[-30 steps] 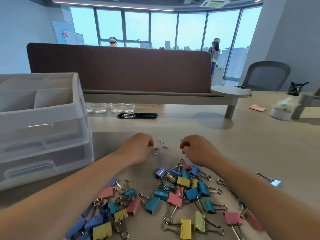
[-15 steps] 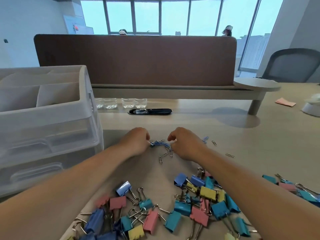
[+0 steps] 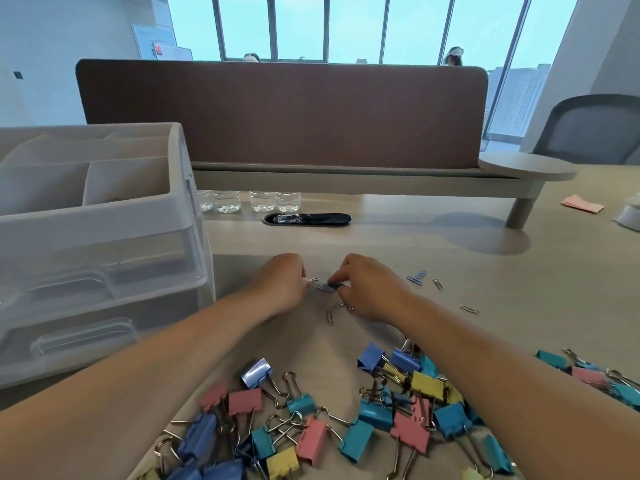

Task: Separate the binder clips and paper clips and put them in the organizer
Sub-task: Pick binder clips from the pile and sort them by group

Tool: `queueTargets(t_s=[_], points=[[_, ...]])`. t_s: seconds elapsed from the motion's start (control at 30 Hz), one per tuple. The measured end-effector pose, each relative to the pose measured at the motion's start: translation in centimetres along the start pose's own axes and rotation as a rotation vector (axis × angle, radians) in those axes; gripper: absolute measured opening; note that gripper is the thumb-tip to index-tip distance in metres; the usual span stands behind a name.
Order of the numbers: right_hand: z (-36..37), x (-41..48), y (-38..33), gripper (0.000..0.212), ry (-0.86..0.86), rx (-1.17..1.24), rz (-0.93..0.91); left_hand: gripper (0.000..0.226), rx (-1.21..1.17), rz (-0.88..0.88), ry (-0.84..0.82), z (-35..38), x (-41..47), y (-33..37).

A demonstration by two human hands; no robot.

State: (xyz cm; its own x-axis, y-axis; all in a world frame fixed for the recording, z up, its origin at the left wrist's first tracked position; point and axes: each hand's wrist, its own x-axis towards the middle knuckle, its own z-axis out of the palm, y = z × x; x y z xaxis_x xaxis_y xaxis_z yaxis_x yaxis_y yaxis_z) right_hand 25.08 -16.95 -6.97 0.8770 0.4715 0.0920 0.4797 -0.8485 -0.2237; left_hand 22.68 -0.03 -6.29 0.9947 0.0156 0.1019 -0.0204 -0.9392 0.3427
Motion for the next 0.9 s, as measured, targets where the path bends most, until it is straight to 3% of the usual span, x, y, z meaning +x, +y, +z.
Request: queueTargets(t_s=[0.2,0.47,0.9], points=[[-0.7,-1.7,0.0,0.034,0.009,0.035,0.040,0.023,-0.082,0.007,-0.025,-1.0,-1.5,0.4],[-1.9,-6.0,-0.2,0.035,0.050,0.081,0.113,0.020,-0.026,0.183,-0.161,-1.3,-5.5,2.2],[-2.9,-12.5,-0.6,0.033,-0.054,0.017,0.125,0.026,0.016,0.264,-0.223,0.2,-10.0,6.5]])
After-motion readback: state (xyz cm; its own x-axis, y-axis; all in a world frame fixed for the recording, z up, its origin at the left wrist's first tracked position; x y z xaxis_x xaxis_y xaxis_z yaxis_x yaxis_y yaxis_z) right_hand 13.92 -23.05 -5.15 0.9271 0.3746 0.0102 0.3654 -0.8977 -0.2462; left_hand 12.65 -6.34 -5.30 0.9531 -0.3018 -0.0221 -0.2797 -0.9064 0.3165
